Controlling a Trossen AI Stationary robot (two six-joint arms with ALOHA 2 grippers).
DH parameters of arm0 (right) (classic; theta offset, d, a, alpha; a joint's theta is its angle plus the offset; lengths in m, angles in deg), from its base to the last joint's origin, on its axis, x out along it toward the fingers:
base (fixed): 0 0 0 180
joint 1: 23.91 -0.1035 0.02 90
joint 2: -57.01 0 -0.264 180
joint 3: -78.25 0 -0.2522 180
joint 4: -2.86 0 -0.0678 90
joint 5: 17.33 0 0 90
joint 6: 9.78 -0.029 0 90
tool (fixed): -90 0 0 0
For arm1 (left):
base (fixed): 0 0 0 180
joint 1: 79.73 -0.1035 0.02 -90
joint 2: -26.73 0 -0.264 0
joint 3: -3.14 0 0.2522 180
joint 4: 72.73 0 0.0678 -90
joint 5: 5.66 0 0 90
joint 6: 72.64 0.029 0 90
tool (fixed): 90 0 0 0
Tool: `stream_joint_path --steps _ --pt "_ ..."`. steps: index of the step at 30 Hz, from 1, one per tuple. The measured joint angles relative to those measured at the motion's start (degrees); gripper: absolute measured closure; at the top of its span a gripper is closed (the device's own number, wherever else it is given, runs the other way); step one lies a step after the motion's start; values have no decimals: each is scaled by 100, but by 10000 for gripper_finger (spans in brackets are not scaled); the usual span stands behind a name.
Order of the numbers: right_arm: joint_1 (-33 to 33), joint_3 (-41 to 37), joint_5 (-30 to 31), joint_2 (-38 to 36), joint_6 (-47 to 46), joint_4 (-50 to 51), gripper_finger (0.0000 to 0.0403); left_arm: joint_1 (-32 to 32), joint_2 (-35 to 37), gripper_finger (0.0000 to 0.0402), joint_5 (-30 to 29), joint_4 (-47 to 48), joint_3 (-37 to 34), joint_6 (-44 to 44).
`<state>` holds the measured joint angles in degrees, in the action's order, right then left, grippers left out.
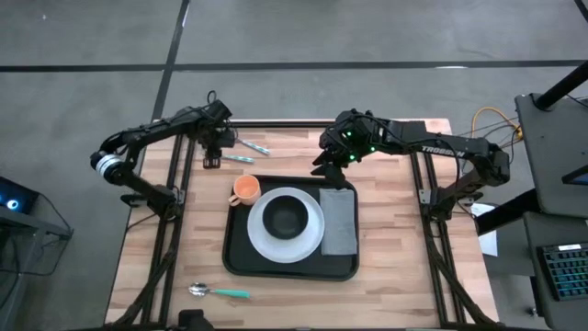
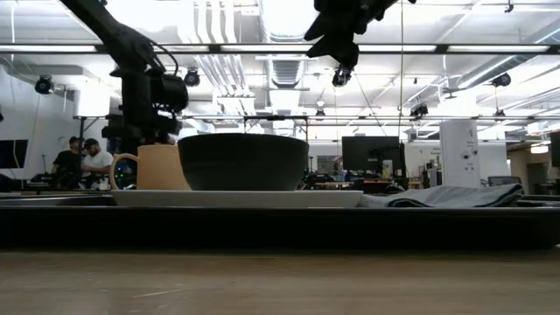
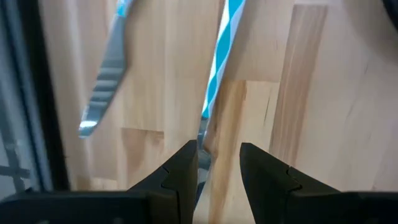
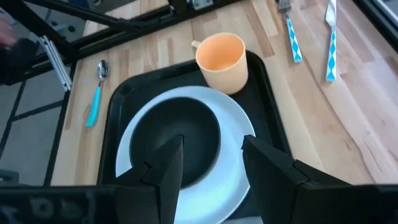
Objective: Set up tray
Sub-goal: Put the white blue fork on top of the gray table napkin
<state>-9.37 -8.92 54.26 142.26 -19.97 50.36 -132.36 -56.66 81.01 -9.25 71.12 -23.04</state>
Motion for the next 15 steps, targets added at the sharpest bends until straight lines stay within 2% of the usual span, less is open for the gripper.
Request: stream_joint_path --steps 6,15 --pt "-6 0 5 0 -11 -156 248 2 -319 300 -4 -152 -2 43" --pt "-8 -24 9 0 10 -139 248 -15 -331 300 9 -459 -67 252"
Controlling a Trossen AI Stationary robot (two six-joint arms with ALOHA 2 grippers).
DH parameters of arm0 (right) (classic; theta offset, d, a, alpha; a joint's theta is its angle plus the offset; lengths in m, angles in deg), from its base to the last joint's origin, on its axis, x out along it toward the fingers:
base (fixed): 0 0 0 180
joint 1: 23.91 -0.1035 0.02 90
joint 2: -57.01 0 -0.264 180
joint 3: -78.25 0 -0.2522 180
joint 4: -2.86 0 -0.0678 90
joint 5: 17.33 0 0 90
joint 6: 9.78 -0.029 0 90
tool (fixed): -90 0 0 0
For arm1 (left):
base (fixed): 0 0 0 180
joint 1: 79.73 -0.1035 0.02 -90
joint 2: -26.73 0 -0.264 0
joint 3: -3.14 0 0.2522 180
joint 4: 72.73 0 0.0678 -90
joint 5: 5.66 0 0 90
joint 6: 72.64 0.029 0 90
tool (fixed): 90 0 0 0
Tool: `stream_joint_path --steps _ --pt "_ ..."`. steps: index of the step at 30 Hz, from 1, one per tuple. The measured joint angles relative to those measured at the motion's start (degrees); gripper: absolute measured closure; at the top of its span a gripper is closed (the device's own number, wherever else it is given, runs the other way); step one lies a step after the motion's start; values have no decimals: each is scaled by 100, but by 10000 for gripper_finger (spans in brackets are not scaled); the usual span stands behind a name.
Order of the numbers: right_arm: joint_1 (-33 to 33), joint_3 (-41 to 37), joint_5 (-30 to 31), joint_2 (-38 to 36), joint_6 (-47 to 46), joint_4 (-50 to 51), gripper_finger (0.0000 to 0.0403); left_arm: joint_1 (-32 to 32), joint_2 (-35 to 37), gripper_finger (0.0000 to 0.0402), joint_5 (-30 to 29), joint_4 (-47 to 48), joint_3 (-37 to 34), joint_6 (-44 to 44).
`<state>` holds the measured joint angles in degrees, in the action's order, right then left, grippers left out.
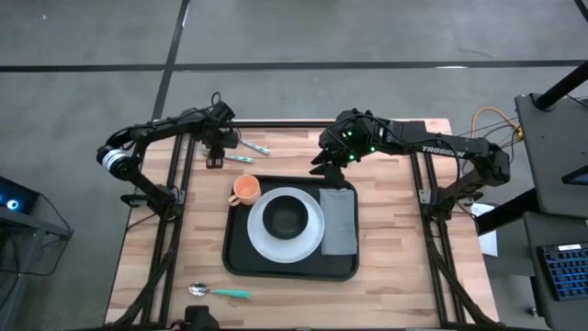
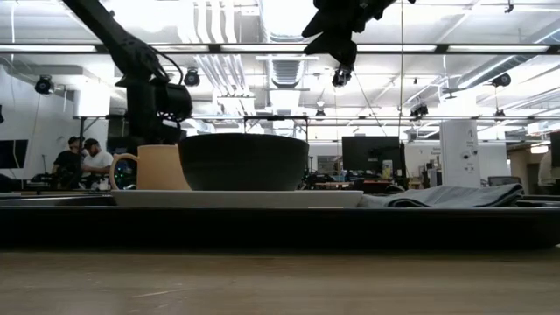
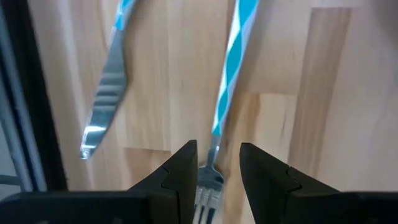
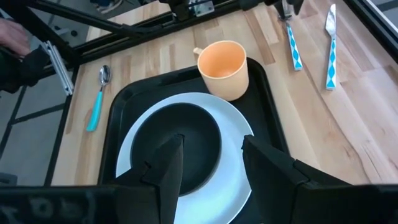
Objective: Set up tray
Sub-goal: Put the white blue fork on top of the gray table napkin
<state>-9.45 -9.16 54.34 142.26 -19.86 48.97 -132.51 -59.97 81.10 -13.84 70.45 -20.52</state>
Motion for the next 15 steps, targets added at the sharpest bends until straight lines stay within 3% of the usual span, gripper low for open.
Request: stream_joint_path --steps 15 --pt "-116 -9 -4 0 -17 1 248 -11 -444 300 -172 -417 -206 -35"
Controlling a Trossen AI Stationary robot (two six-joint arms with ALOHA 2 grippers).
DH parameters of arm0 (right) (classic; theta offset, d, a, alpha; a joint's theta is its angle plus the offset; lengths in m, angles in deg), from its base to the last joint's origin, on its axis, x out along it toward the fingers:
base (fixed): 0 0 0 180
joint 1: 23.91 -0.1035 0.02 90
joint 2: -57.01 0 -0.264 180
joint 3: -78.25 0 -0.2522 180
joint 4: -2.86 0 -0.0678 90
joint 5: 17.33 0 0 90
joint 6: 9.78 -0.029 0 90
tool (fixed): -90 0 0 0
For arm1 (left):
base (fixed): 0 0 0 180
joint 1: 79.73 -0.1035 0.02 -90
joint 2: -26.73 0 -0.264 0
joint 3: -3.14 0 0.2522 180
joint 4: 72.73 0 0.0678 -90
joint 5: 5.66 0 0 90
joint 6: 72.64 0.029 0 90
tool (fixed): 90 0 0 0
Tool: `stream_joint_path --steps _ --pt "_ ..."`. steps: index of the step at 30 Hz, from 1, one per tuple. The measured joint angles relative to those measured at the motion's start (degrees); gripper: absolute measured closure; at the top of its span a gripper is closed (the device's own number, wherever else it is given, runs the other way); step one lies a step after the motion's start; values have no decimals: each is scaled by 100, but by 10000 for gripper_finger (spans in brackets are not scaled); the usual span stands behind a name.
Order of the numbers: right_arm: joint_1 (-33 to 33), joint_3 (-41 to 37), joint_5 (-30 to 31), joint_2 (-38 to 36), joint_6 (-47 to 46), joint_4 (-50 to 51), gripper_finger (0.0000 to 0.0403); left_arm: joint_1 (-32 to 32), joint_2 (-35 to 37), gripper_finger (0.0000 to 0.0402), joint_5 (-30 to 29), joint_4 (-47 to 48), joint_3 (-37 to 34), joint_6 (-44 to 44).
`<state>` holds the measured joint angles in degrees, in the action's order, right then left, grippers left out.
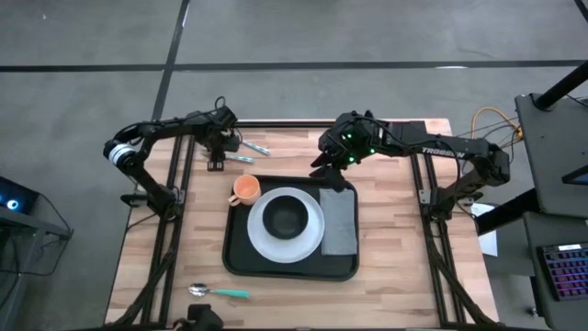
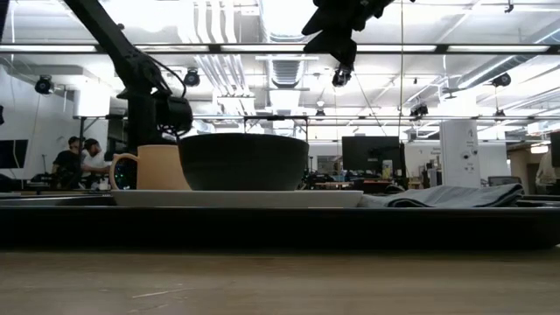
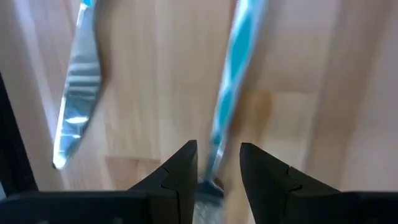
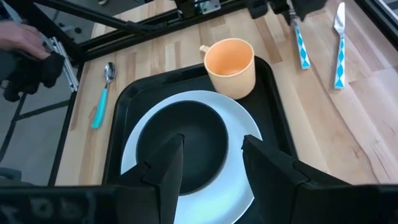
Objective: Set up tray
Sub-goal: Put the white blue fork on top of the gray table napkin
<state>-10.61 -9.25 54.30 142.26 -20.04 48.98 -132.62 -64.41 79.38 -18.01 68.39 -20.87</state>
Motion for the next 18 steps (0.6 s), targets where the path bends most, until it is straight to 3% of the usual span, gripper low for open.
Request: stream_joint_path --steps 5,14,18 --pt "-75 0 -4 0 58 2 248 0 -184 300 -54 -425 2 -35" --pt "-144 -2 -4 0 201 4 248 35 -386 300 -77 -311 -43 -79" --pt "-144 -2 -4 0 236 2 248 35 -393 329 -43 -229 20 -385"
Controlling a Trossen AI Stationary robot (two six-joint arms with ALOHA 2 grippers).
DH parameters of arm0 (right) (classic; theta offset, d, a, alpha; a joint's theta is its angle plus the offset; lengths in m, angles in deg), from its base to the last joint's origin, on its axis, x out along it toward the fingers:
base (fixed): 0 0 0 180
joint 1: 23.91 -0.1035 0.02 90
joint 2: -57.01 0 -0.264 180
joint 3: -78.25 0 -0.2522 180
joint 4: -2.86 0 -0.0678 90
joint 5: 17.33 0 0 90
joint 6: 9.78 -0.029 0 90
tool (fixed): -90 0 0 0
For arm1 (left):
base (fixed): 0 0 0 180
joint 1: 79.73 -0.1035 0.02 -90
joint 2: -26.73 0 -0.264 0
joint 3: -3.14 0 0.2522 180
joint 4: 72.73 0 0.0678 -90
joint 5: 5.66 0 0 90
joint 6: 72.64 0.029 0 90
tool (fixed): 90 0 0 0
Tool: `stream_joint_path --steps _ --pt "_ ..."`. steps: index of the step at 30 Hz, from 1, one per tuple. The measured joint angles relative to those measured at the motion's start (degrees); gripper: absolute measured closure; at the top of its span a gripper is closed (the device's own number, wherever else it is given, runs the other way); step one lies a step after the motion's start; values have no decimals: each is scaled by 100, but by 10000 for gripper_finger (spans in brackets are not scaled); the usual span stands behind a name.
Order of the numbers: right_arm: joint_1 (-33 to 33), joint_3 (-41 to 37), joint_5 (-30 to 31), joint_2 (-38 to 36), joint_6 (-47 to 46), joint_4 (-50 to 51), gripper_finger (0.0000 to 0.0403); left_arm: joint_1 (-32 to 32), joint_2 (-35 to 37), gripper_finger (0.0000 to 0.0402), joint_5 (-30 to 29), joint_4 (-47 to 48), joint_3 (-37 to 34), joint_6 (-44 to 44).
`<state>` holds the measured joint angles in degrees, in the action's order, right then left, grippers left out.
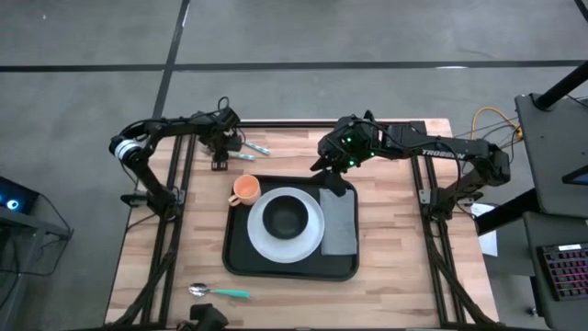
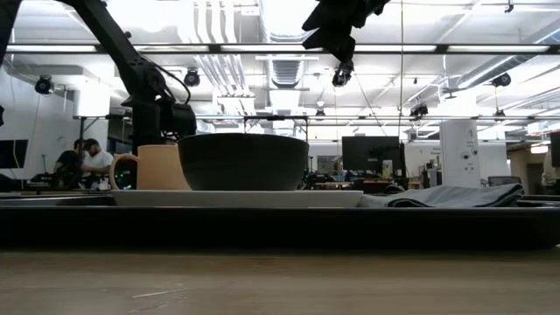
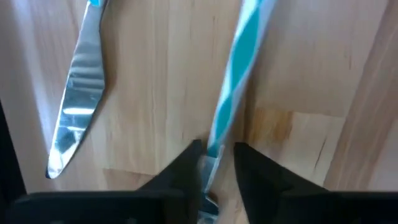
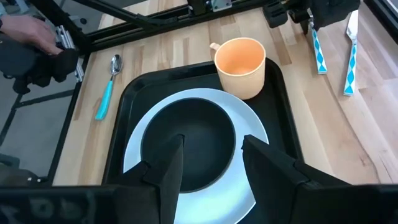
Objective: Set up tray
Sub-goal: Put the white blue fork on top of the gray table napkin
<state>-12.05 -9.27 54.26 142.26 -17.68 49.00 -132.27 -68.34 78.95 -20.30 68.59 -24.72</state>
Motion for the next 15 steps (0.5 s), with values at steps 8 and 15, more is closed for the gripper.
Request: stream_joint_path --steps 8,15 --pt "0 0 -10 0 -460 55 248 168 123 392 216 583 396 -535" --pt "4 0 -657 -42 -616 266 248 884 615 398 191 2086 1390 -1219"
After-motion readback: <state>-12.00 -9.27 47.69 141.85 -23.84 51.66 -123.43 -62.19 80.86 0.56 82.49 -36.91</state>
